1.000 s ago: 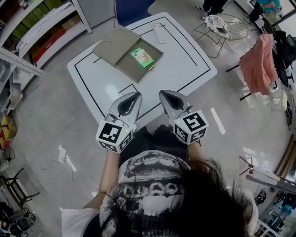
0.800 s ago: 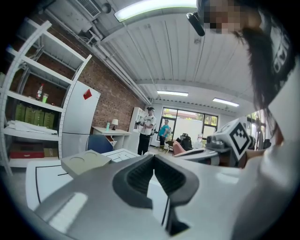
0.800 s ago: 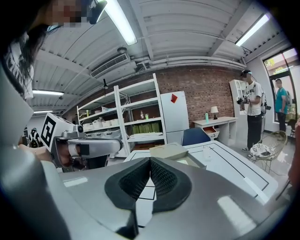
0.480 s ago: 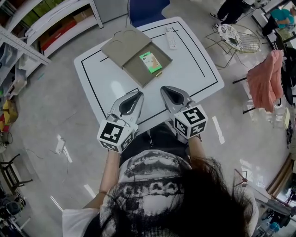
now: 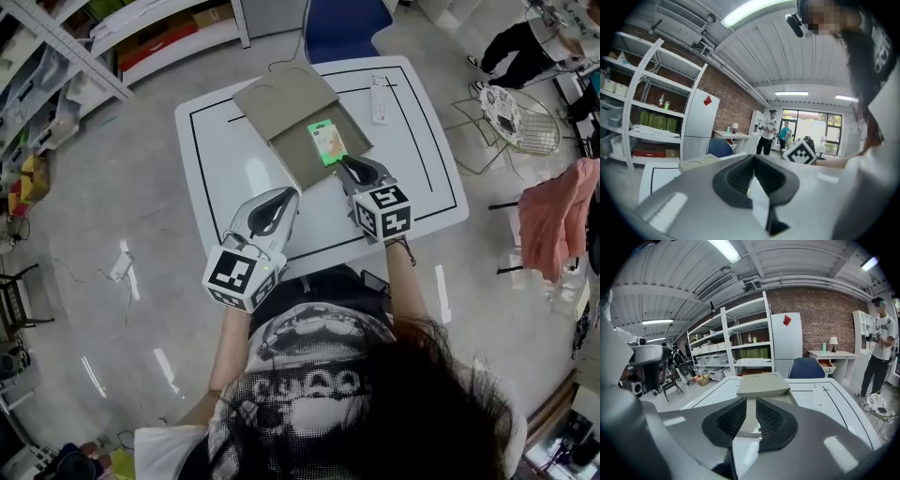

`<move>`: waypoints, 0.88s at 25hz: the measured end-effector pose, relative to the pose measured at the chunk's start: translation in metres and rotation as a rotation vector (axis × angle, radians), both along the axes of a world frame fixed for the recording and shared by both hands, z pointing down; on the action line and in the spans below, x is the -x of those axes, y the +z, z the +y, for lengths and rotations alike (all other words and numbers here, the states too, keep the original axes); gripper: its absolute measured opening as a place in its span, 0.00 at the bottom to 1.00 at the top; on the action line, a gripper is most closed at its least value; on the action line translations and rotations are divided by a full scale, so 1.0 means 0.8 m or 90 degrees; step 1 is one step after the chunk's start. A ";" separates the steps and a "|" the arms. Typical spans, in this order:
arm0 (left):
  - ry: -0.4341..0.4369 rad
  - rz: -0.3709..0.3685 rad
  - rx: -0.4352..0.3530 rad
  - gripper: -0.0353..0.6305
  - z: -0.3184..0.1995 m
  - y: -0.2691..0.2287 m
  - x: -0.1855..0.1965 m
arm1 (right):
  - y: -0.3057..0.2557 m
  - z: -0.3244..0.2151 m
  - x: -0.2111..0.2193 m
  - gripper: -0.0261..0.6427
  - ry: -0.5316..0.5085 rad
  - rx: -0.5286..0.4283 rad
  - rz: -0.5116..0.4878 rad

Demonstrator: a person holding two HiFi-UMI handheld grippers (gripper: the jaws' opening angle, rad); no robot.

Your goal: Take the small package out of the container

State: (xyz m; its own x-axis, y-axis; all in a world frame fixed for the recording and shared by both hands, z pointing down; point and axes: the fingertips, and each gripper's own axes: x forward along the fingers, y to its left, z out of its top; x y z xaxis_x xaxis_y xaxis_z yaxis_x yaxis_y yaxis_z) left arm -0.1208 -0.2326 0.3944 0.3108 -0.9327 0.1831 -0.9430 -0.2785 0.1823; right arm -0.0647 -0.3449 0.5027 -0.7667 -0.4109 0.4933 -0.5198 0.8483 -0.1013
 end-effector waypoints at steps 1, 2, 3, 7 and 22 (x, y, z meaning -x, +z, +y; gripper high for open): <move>-0.010 -0.001 0.001 0.05 -0.003 0.001 0.001 | 0.010 -0.011 0.003 0.12 -0.006 0.009 0.008; -0.020 -0.002 0.001 0.05 -0.006 0.001 0.002 | 0.020 -0.021 0.007 0.16 -0.013 0.018 0.016; -0.030 -0.004 0.002 0.05 -0.008 0.002 0.003 | 0.031 -0.030 0.010 0.19 -0.021 0.027 0.026; -0.070 -0.013 0.003 0.05 -0.013 -0.001 0.012 | 0.072 -0.061 0.032 0.30 -0.055 0.066 0.075; -0.192 -0.022 0.019 0.05 0.004 -0.003 0.054 | 0.160 -0.120 0.067 0.59 -0.006 0.155 0.225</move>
